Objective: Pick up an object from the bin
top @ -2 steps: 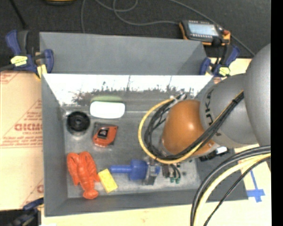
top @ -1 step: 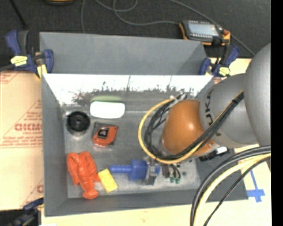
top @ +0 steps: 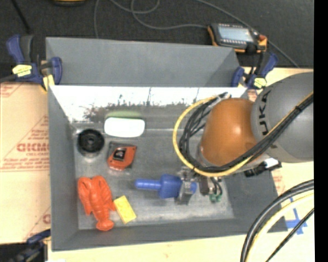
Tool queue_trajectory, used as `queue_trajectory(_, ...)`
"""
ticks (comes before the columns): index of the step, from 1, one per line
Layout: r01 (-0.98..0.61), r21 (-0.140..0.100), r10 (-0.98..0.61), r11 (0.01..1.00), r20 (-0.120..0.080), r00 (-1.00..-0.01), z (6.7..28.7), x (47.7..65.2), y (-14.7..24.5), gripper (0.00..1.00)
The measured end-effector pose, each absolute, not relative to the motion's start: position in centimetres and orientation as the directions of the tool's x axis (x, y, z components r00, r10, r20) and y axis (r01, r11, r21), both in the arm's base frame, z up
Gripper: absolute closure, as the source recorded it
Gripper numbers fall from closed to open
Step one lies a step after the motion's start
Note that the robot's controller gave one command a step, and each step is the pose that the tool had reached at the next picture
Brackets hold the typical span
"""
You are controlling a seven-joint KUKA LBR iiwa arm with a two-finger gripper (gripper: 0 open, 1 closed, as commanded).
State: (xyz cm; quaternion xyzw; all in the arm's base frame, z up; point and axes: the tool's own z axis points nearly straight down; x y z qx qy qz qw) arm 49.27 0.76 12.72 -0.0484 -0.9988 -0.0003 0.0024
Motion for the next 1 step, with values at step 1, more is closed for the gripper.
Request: queue_trajectory(1, 0.124, 0.0, 0.124, 0.992, 0.003, -0.992, 20.24, 49.24, 2.91, 1.0)
